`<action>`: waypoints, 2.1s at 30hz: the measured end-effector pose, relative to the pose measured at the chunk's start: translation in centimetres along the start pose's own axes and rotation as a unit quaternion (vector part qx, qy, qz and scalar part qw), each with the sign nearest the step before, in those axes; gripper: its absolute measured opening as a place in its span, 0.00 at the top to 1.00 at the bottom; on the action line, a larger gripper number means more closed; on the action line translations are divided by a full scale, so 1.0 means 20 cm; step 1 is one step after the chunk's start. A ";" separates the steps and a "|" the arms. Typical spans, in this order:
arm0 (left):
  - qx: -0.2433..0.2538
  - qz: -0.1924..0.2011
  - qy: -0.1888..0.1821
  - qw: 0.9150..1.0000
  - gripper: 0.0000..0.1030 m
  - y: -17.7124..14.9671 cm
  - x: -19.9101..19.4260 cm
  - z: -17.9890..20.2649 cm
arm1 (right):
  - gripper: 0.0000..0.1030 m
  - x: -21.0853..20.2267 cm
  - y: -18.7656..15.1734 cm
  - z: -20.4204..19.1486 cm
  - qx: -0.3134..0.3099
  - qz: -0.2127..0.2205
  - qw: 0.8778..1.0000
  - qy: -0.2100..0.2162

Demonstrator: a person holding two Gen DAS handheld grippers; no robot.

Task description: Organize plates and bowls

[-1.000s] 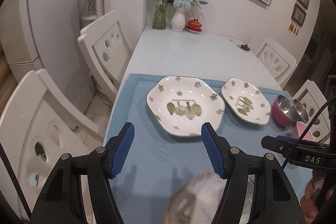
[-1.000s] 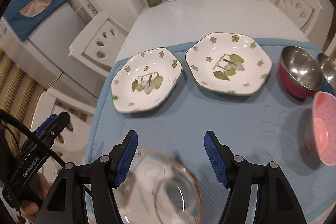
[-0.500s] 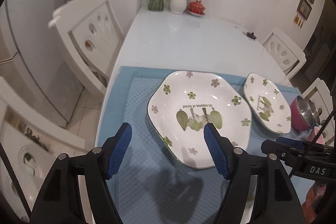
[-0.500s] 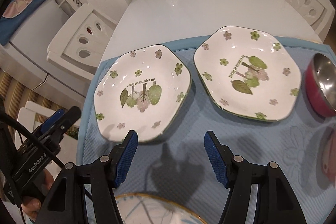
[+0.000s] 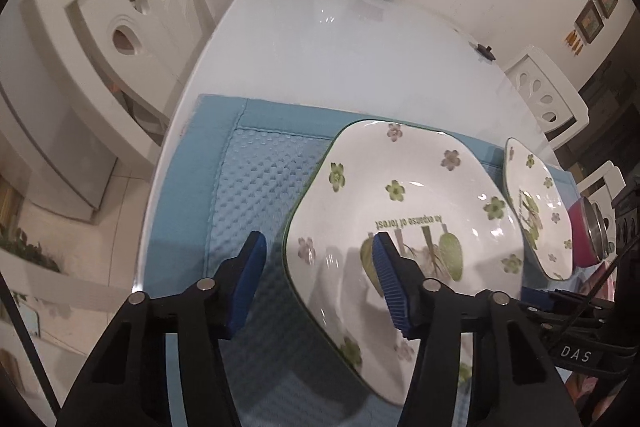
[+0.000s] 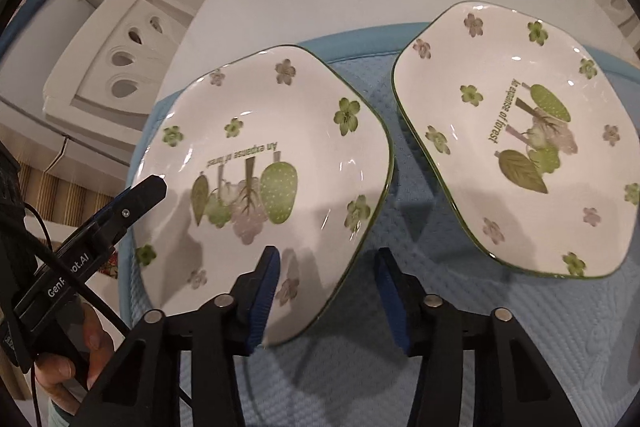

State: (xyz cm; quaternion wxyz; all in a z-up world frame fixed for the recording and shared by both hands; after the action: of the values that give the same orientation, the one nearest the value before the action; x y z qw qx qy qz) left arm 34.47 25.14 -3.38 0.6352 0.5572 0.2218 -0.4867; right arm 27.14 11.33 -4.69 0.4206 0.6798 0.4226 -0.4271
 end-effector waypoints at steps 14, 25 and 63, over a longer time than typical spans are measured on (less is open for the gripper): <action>0.014 -0.001 -0.012 1.000 0.56 0.04 0.08 0.03 | 0.56 0.03 0.09 -0.07 -0.051 0.013 0.998 -0.019; 0.019 -0.004 0.000 1.000 0.56 -0.09 -0.01 -0.05 | 0.56 0.06 -0.07 -0.18 -0.115 -0.008 0.993 -0.015; 0.003 0.023 0.019 1.000 0.61 -0.16 -0.10 -0.13 | 0.60 -0.02 -0.28 -0.26 -0.227 -0.006 0.973 0.038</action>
State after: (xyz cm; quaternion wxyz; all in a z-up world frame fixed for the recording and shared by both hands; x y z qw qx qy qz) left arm 31.59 28.65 -4.09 0.6400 0.5735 0.2194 -0.4619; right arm 22.99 17.70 -4.00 0.5454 0.5794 0.5283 -0.2962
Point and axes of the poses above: each gripper's, at about its wrist camera, not at the fingertips, and x roughly the way its jaws point, z to its right, y to its top, the point moved 8 cm from there along x, roughly the way its jaws point, and after that the axes turned 1 degree about -y, right-handed, at the moved point
